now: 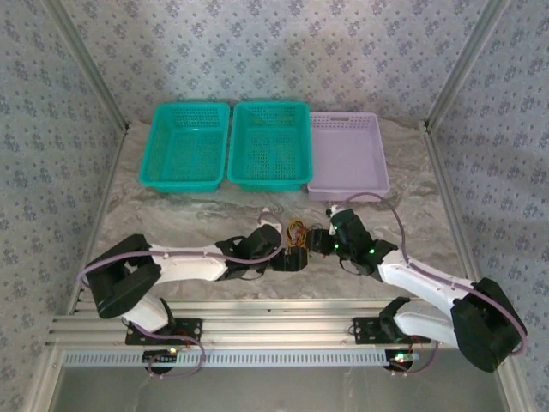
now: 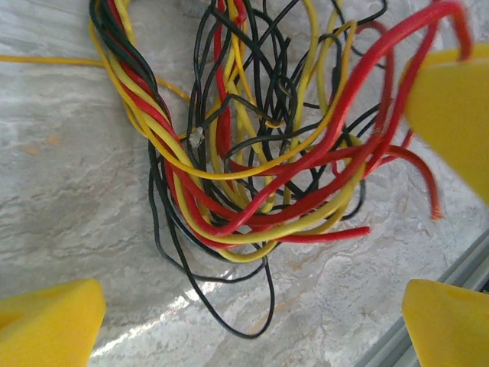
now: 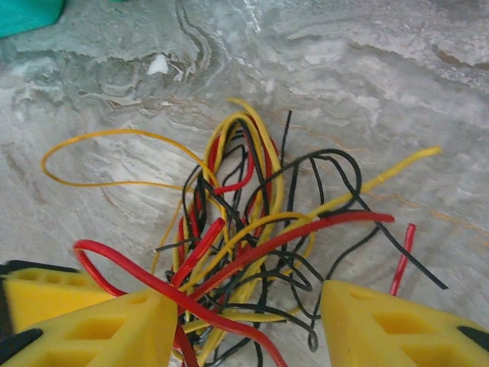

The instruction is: Untangle the cables

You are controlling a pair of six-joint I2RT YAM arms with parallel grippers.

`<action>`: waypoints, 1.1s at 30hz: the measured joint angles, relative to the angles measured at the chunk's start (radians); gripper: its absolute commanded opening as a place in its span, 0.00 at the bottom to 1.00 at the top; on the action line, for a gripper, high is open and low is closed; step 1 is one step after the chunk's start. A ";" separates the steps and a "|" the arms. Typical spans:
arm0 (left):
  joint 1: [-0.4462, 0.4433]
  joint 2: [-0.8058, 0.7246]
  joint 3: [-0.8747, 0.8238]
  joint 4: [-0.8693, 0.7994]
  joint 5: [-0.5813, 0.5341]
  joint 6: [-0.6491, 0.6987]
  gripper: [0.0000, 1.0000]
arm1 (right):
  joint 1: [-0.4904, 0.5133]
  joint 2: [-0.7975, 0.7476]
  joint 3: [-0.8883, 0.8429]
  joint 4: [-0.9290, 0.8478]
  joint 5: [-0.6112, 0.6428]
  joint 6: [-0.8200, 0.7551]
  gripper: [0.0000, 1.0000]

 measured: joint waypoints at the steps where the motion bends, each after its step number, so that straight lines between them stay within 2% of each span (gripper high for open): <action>1: 0.000 0.017 0.001 0.010 0.002 0.001 0.98 | -0.003 0.000 0.000 0.007 -0.005 0.000 0.48; 3: 0.000 0.045 0.007 0.021 0.008 0.001 0.97 | -0.010 0.000 0.001 0.016 -0.011 0.000 0.42; 10: 0.001 0.105 0.048 0.051 0.011 0.013 0.92 | -0.035 0.001 0.002 0.040 -0.041 0.000 0.36; 13: 0.003 0.120 0.065 0.041 0.009 0.023 0.90 | -0.042 0.013 0.002 0.055 -0.060 0.001 0.30; 21: 0.026 0.156 0.105 0.004 0.013 0.062 0.73 | -0.051 0.027 0.002 0.074 -0.102 0.000 0.19; 32: 0.068 0.208 0.140 0.040 0.016 0.117 0.39 | -0.066 0.029 0.005 0.097 -0.116 0.000 0.11; 33: 0.067 0.208 0.140 0.042 0.016 0.124 0.33 | -0.068 0.029 0.007 0.097 -0.116 0.000 0.10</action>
